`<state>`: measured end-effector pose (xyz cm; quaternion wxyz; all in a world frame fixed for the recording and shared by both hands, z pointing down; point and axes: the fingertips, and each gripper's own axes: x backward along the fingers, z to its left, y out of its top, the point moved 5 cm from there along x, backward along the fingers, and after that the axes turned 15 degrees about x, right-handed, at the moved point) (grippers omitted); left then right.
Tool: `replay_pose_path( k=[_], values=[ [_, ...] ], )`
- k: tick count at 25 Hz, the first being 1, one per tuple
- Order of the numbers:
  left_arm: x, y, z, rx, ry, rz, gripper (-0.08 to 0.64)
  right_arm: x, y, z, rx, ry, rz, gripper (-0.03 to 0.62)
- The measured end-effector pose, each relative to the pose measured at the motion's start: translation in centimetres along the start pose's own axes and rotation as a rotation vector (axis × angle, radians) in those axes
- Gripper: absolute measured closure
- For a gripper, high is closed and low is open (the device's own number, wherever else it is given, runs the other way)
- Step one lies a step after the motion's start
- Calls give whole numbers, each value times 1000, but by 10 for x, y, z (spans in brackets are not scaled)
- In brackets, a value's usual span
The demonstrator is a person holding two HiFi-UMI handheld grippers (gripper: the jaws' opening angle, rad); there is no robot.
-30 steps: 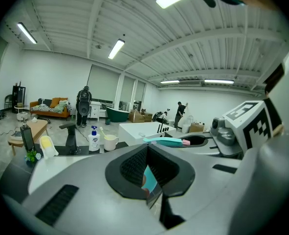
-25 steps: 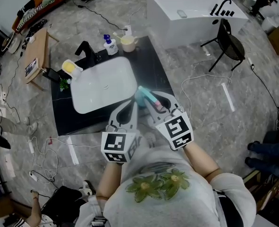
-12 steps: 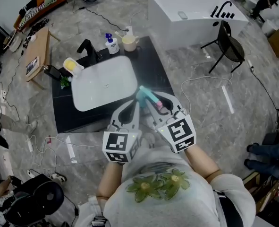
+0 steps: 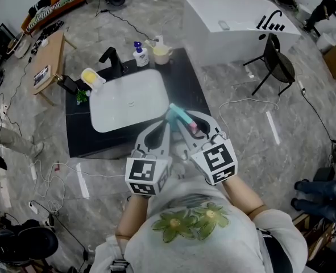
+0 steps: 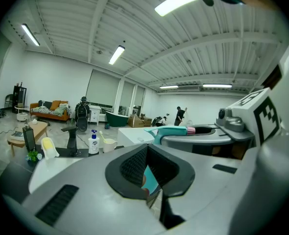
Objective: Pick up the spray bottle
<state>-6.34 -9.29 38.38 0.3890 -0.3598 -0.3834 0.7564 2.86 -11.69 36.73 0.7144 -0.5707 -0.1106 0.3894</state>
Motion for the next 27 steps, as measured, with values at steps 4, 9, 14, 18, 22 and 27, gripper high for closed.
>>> replay_pose_path(
  k=[4,9,14,18,22,27],
  values=[
    [4,7,2,0,10,-17,551,-4,3,2,9,12,3,506],
    [6,8,7,8,22,-24,551,-11,5,7,14,30,4,506],
    [4,5,11,19,31,-25,551,-13,4,8,21,45,8,506],
    [2,3,11,30,31,-21,551,-13,3,7,25,51,14,506],
    [-2,1,9,27,29,-15,551,-12,1,4,25,49,15,506],
    [-7,2,3,21,23,-13,551,-10,-3,-4,10,52,16,506]
  ],
)
